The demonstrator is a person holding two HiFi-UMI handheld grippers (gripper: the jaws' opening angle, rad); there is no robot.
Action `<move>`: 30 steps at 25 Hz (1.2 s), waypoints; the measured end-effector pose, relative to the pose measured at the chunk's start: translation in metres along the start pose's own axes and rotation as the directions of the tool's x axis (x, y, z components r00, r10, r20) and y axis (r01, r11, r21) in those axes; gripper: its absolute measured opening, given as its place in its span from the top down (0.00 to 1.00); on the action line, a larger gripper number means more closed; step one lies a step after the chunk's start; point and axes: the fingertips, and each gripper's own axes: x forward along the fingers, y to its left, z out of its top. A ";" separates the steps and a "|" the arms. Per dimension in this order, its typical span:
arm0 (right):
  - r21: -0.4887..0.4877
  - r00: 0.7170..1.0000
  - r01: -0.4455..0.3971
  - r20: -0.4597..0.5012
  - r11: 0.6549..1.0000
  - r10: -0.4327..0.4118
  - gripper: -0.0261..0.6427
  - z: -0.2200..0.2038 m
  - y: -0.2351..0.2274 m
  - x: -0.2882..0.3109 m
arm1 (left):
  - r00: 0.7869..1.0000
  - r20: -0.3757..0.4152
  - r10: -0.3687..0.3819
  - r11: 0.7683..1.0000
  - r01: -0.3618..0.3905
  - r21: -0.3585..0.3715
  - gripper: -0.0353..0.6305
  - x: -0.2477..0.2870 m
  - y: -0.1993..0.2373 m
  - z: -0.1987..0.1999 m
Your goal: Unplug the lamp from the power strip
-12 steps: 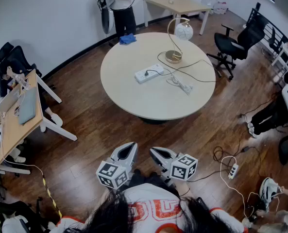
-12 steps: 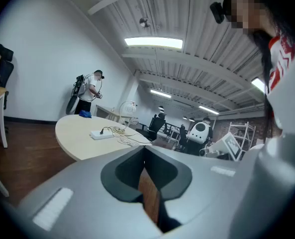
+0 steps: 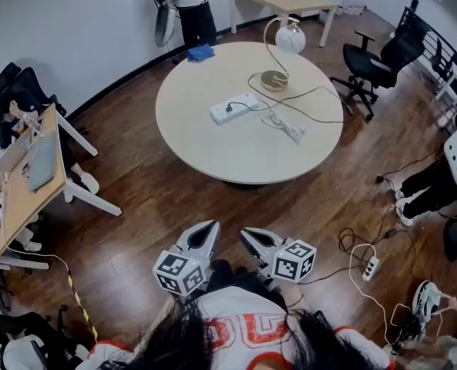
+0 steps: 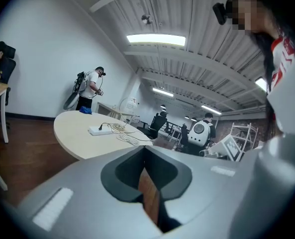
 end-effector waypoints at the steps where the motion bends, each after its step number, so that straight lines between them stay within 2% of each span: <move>1: 0.010 1.000 0.002 -0.002 1.000 -0.002 0.96 -0.001 -0.003 -0.002 | 1.000 -0.004 -0.002 1.000 0.002 -0.003 0.95 0.001 -0.004 -0.002; 5: 0.015 1.000 -0.019 -0.015 1.000 0.020 0.96 0.003 -0.009 0.003 | 1.000 -0.025 -0.003 1.000 0.003 0.013 0.95 0.005 -0.007 -0.003; 11: 0.028 0.998 -0.049 -0.028 0.998 0.050 0.96 0.015 -0.019 0.022 | 0.999 -0.019 0.043 0.999 -0.042 0.015 0.95 0.014 0.014 0.005; 17: 0.043 1.000 -0.015 -0.023 0.999 0.016 0.96 0.043 -0.050 0.051 | 0.999 -0.035 0.036 0.999 -0.036 0.001 0.95 0.049 0.056 0.022; 26: 0.038 0.999 0.036 -0.021 0.999 -0.035 0.96 0.101 -0.084 0.114 | 1.000 -0.011 -0.009 1.000 0.009 -0.011 0.95 0.103 0.128 0.080; 30: 0.028 0.999 0.045 -0.028 0.999 -0.045 0.96 0.126 -0.093 0.147 | 1.000 0.000 -0.021 0.999 0.021 -0.044 0.95 0.128 0.169 0.100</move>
